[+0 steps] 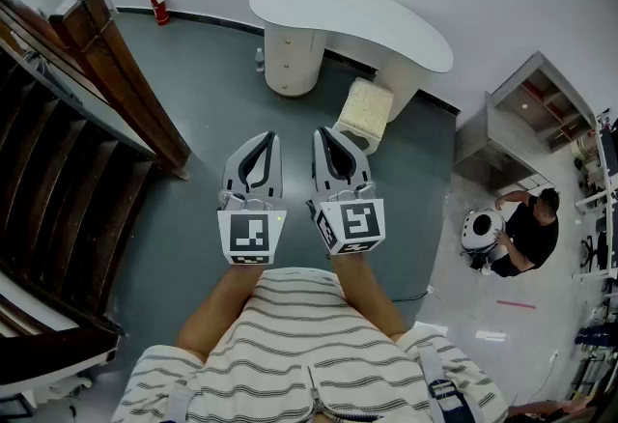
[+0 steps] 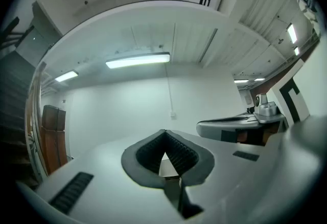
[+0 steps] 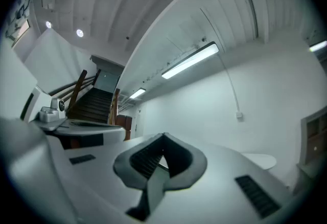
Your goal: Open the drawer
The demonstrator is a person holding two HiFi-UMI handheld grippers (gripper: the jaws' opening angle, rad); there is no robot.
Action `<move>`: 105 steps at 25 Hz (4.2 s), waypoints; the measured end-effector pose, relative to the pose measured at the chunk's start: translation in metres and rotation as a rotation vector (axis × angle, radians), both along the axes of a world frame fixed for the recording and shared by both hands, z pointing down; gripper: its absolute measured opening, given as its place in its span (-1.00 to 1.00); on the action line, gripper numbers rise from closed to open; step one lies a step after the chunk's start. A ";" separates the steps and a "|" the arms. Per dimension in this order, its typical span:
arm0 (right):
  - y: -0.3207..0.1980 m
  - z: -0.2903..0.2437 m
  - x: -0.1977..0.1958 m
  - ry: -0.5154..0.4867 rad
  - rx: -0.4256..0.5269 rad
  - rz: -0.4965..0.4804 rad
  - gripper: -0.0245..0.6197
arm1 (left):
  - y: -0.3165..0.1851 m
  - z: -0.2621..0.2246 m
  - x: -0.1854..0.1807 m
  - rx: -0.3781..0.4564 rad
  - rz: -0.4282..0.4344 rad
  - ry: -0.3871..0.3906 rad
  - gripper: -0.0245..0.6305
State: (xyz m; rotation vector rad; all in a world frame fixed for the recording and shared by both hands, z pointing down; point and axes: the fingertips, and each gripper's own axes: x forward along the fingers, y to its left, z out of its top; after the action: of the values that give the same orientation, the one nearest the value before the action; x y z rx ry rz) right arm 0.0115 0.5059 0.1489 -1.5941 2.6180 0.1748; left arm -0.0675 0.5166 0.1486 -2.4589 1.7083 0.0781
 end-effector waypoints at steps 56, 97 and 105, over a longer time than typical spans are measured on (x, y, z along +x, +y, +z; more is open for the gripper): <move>-0.354 -0.005 -0.015 -0.050 -0.087 0.048 -0.88 | -0.359 0.014 -0.021 -0.120 0.135 -0.062 -0.94; -0.631 0.096 0.051 -0.055 -0.213 -0.049 -0.88 | -0.629 0.121 0.053 -0.219 -0.010 0.016 -0.94; -0.670 0.167 0.045 -0.044 -0.259 0.033 -0.88 | -0.667 0.190 0.049 -0.282 0.030 0.031 -0.94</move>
State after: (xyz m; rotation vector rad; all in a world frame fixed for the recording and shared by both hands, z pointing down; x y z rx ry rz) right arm 0.0567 -0.1643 0.3158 -1.6938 2.6708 -0.2035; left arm -0.0186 -0.1509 0.3386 -2.6934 1.8053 -0.1323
